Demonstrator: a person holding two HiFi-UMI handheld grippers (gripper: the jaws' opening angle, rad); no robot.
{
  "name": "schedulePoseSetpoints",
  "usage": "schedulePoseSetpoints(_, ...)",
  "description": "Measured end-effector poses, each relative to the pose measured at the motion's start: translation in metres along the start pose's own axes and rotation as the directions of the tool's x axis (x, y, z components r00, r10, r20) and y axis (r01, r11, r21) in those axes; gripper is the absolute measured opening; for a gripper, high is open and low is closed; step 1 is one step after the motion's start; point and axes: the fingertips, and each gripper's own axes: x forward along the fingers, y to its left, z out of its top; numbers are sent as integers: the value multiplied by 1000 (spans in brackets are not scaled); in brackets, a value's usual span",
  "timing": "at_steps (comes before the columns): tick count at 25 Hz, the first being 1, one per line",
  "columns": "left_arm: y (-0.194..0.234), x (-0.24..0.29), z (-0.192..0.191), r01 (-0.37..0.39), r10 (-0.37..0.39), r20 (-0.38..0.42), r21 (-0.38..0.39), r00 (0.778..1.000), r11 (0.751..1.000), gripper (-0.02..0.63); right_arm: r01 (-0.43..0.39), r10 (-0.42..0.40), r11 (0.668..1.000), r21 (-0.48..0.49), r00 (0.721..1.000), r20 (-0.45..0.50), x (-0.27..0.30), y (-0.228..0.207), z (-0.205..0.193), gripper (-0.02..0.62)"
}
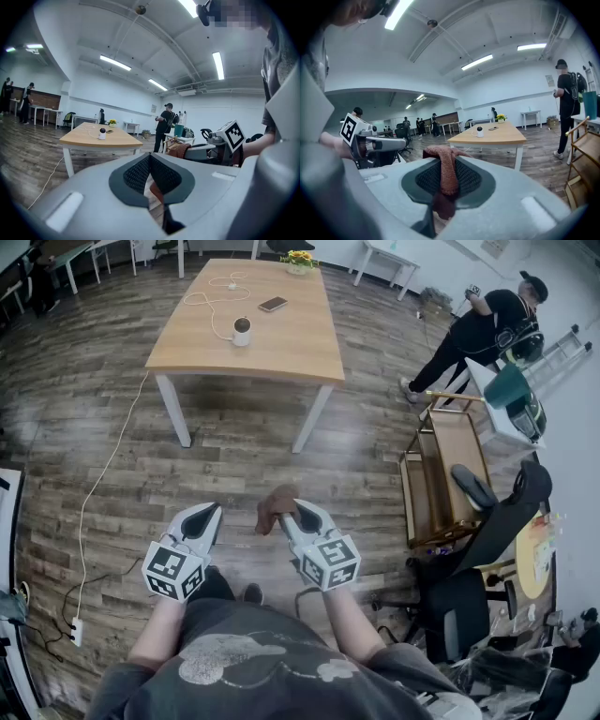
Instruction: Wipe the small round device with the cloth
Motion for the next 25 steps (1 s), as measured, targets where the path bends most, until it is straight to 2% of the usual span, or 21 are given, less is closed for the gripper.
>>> schedulePoseSetpoints(15,-2,0,7,5,-5,15,30,1000,1000,17,-13,13,1000,2,1000,22,1,3,5,49)
schedulePoseSetpoints(25,-3,-3,8,-36,36,32,21,999,999,17,-50,48,998,33,998,47,-4,3,3,51)
